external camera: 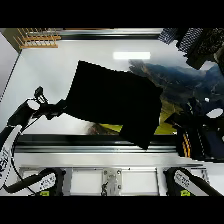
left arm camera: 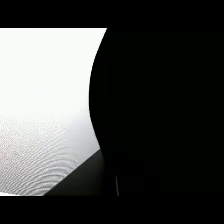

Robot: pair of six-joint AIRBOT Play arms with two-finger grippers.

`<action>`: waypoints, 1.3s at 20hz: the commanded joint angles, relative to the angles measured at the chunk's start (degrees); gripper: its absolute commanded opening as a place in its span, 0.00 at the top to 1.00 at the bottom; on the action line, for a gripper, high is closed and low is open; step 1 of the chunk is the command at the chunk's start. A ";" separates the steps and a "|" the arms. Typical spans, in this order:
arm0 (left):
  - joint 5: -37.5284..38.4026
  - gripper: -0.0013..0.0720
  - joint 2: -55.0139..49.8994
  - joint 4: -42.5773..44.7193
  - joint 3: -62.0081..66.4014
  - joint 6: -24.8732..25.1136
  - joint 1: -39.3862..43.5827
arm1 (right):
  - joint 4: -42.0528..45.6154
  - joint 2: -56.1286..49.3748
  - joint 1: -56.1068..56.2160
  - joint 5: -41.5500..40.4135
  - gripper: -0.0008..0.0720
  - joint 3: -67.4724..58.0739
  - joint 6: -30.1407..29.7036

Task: Fold the clothes and pants, and hang the long-sleeved shirts on hangers.

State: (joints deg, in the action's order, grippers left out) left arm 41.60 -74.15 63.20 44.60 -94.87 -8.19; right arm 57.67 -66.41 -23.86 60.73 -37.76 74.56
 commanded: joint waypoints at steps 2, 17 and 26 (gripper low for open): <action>-0.28 0.97 0.50 0.15 -0.79 0.46 0.35 | -9.57 -7.13 4.26 -6.82 0.19 3.23 -4.81; 2.25 0.97 4.68 0.09 9.16 1.49 -1.27 | -7.96 -1.60 11.08 -9.86 0.97 -9.01 -6.69; 2.08 0.97 31.32 0.33 42.23 3.65 -2.86 | -5.20 21.55 11.13 -5.42 0.97 -48.94 -6.71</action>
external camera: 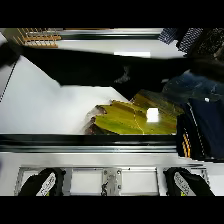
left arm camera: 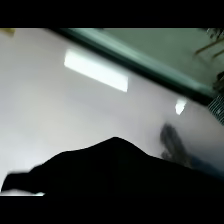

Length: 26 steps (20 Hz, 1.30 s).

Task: Fold the clothes and pants, and hang the long-sleeved shirts on hangers.

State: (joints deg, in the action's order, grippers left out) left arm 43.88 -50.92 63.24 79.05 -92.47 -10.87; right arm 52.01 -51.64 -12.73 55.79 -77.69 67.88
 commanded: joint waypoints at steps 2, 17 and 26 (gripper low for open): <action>-0.61 0.97 13.66 0.28 9.94 3.17 -0.17 | 0.50 12.20 -0.02 -3.02 0.97 -9.90 0.00; 15.87 0.97 3.72 0.20 8.76 2.82 -0.15 | 0.52 6.43 0.02 13.75 0.97 -9.31 11.65; 7.26 0.97 -33.22 -0.26 -5.27 0.46 3.08 | 11.02 -35.74 4.15 15.98 0.97 -8.96 15.28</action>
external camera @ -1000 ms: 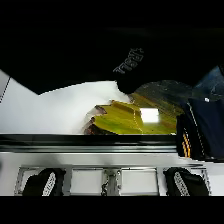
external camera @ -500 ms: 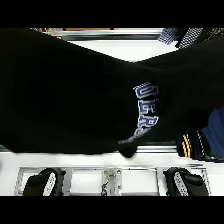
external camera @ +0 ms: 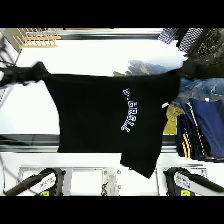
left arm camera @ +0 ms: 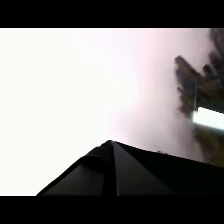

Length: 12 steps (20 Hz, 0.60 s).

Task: Fold the clothes and pants, and hang the long-sleeved shirts on hangers.

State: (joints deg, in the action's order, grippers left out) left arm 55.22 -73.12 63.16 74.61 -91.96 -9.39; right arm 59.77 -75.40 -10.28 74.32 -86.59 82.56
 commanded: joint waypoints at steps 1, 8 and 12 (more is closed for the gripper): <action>-4.96 0.97 -14.80 -0.24 1.53 0.02 2.25 | 3.08 -15.04 2.21 -6.69 0.97 -0.09 0.66; -6.78 0.97 -28.68 -0.24 17.77 -0.02 2.32 | 3.06 -20.31 2.51 -24.44 0.97 -0.09 3.19; -6.82 0.97 -27.71 0.35 18.56 0.09 1.68 | 6.54 -17.68 2.73 -22.86 0.98 0.15 3.17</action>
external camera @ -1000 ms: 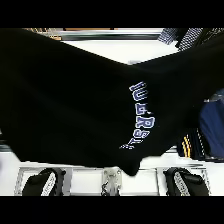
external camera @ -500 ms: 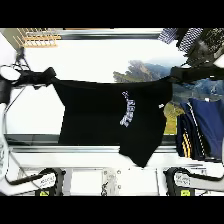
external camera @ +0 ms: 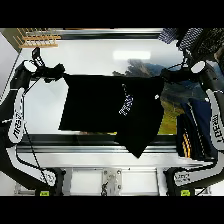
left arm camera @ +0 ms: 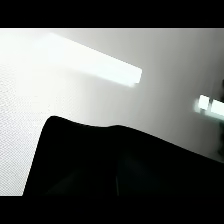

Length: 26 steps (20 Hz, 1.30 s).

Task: Fold the clothes and pants, and hang the long-sleeved shirts on hangers.

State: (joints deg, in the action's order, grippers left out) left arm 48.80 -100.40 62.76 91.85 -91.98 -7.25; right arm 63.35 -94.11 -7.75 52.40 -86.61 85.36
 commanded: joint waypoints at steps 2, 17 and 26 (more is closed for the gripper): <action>-1.73 0.97 1.92 0.74 -2.93 0.31 -0.72 | 6.16 3.10 0.81 0.13 0.98 2.25 0.39; -3.78 0.53 8.07 0.13 -26.86 1.92 -0.72 | 6.19 9.90 3.39 -1.11 0.48 27.32 0.39; 8.96 0.24 31.39 10.84 -40.26 -1.92 -12.50 | 11.28 33.24 -4.28 6.82 0.34 26.43 -0.26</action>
State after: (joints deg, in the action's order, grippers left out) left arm 53.01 -76.20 70.15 59.31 -92.29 -15.73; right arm 73.38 -67.92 -10.11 56.95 -60.18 85.65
